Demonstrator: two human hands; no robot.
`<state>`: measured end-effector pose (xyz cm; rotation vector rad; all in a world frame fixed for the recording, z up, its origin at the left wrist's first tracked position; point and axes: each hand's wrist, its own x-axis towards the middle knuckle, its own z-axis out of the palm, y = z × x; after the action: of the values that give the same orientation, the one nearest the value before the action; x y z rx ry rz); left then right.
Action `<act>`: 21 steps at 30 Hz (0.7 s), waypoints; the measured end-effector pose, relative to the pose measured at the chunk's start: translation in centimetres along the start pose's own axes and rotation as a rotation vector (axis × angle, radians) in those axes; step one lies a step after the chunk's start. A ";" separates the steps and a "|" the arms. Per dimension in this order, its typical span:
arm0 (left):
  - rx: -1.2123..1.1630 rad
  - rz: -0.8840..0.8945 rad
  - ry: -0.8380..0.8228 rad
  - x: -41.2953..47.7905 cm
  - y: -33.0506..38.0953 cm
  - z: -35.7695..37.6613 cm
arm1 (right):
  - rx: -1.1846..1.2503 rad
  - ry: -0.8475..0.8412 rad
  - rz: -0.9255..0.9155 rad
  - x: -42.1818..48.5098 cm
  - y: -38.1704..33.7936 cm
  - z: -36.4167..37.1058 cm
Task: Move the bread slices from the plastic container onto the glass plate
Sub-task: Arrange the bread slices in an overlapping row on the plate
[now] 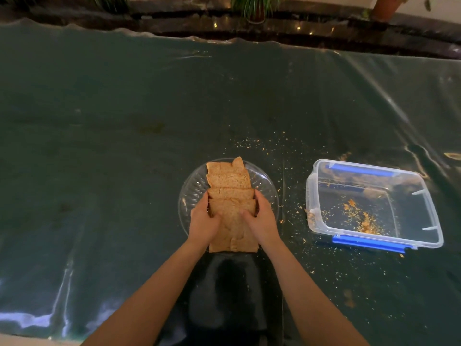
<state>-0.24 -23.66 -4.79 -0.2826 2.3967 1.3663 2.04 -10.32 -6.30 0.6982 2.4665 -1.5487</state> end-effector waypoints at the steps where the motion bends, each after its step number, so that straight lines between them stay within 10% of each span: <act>1: 0.004 0.009 -0.009 0.2 -0.1 0.0 | 0.004 0.013 -0.002 -0.1 0.1 0.1; 21: -0.122 -0.089 -0.027 -0.9 0.0 0.7 | -0.014 0.113 -0.019 -1.6 -0.3 1.5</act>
<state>0.73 -23.04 -4.79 -0.3960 2.2541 1.4686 3.17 -12.24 -6.11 0.7836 2.5689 -1.5373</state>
